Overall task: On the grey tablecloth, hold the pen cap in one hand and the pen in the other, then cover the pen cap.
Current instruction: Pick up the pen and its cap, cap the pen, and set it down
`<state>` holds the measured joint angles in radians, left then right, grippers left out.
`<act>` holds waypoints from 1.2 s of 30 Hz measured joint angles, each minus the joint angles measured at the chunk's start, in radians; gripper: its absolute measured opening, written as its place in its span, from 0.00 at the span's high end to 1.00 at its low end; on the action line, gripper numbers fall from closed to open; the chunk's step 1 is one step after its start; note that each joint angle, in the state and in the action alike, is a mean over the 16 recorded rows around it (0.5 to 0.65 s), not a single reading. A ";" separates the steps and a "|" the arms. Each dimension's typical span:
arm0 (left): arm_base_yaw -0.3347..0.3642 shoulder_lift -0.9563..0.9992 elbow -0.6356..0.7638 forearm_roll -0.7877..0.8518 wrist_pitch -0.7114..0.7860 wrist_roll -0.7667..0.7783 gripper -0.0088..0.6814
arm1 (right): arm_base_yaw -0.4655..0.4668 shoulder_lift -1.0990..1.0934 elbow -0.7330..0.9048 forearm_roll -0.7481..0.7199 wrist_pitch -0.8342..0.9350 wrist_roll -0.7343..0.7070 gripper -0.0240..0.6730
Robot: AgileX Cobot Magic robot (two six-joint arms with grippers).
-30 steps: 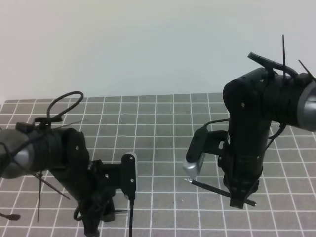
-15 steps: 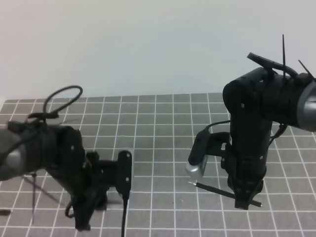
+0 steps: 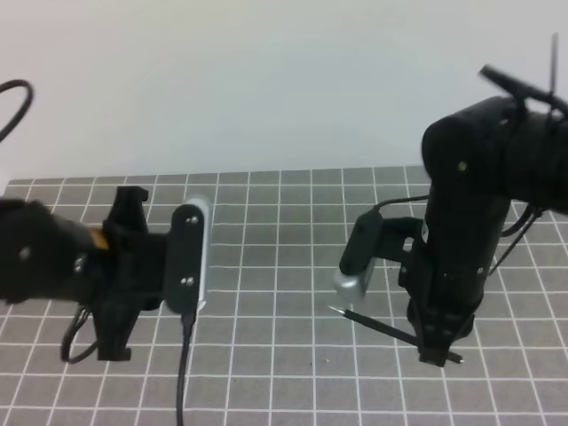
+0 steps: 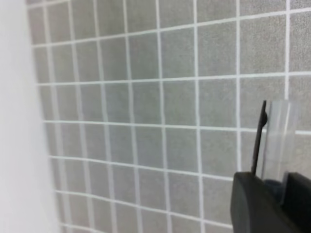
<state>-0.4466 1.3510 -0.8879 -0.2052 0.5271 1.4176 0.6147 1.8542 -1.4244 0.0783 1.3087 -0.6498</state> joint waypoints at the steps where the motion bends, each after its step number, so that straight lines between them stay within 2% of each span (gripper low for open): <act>1: -0.001 -0.023 0.015 0.000 -0.016 0.013 0.88 | 0.000 -0.011 0.000 0.014 0.000 0.003 0.97; 10: -0.037 -0.236 0.238 -0.008 -0.262 0.144 0.88 | 0.021 -0.089 0.000 0.142 0.001 0.036 0.97; 19: -0.094 -0.362 0.465 -0.015 -0.551 0.212 0.88 | 0.115 -0.114 0.001 0.190 0.001 0.076 0.97; 27: -0.149 -0.381 0.530 -0.014 -0.701 0.189 0.88 | 0.187 -0.114 0.009 0.182 0.001 0.114 0.97; 36: -0.223 -0.415 0.555 -0.008 -0.766 0.153 0.88 | 0.199 -0.114 0.040 0.179 0.001 0.130 0.97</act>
<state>-0.6692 0.9364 -0.3327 -0.2136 -0.2394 1.5703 0.8140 1.7401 -1.3843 0.2569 1.3093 -0.5194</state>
